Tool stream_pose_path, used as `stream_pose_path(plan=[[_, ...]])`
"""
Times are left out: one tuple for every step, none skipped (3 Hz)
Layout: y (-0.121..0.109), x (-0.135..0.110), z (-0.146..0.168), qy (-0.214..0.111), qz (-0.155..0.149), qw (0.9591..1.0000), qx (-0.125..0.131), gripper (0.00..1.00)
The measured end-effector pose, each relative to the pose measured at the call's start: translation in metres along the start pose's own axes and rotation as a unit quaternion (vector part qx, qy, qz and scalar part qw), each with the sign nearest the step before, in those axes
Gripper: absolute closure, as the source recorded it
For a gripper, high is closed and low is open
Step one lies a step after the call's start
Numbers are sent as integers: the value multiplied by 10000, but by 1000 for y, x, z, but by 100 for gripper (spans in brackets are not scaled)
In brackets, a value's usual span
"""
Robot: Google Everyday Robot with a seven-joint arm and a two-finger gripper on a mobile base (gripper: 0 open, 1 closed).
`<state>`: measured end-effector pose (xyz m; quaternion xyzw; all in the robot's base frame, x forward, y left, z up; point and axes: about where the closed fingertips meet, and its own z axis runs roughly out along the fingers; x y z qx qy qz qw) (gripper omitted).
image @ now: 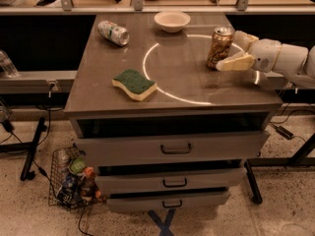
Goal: Place orange can upright
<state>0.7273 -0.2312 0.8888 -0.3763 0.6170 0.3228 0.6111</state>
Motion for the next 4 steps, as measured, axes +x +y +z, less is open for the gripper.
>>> stream_pose_path(plan=[[-13, -30, -28, -16, -333, 9991, 274, 0], [-29, -83, -75, -189, -850, 9930, 793, 0], [-30, -150, -121, -466, -1512, 9791, 1277, 0], [-30, -150, -121, -466, -1512, 9791, 1276, 0]])
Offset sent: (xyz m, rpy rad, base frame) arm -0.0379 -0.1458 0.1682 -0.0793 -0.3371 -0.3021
